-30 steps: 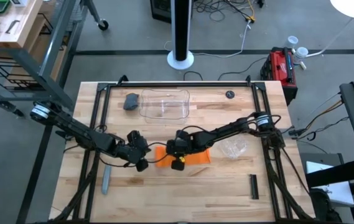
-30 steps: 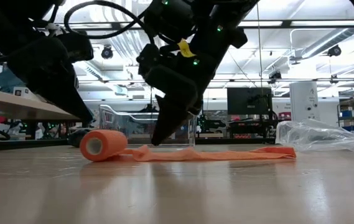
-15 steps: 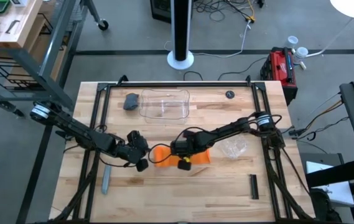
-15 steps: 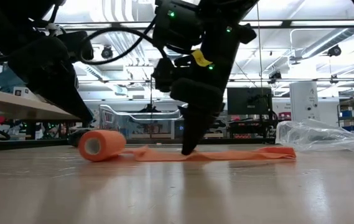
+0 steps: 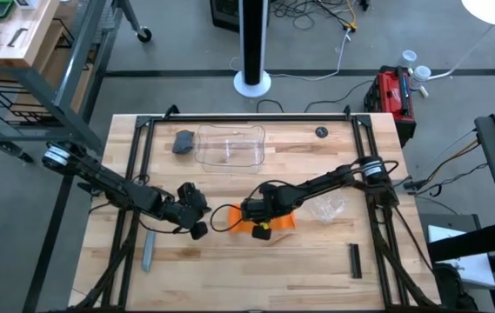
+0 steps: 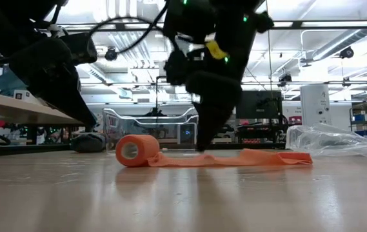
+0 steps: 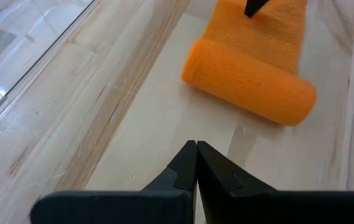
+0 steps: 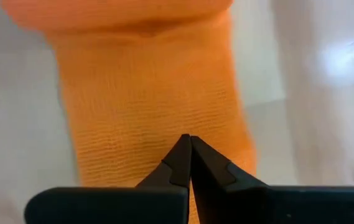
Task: Roll bandage
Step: Roll the orange bandage
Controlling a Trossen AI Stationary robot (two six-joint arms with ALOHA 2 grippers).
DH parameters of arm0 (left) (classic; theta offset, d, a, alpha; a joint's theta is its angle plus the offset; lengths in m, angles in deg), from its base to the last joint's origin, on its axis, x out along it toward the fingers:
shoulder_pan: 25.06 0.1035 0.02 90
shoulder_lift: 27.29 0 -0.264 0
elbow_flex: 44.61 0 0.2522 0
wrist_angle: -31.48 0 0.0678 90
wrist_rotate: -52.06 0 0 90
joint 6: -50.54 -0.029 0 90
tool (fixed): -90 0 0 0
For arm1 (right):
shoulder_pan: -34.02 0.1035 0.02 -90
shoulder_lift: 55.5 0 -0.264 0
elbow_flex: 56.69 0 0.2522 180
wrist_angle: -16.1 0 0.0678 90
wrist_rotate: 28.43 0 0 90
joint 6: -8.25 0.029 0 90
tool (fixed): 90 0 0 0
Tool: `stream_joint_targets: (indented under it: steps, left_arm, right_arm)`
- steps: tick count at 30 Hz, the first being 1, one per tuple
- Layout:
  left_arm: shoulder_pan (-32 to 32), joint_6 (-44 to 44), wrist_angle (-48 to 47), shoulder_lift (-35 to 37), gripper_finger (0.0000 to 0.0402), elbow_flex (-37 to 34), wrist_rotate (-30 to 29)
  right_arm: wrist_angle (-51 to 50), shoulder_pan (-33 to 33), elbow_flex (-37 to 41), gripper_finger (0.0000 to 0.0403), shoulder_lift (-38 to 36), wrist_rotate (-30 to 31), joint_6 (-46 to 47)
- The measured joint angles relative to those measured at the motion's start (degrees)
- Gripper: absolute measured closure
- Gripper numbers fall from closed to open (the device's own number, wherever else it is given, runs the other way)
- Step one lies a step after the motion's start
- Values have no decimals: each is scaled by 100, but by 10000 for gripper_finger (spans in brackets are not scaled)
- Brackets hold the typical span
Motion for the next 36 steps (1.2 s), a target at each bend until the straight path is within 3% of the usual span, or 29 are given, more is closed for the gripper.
stream_joint_targets:
  steps: [7,13,18,36]
  left_arm:
    - [0,-33,0,0,401,-2,-2]
    - [0,2,4,0,402,-4,-2]
    - [0,4,9,0,401,-7,-2]
    - [0,21,0,0,401,-7,-1]
  right_arm:
    - [520,-11,-1,403,-388,326,-198]
    - [1872,-11,-7,403,-226,-594,-464]
    - [2342,-49,0,403,106,-644,-544]
    - [1751,-115,24,403,282,-622,-432]
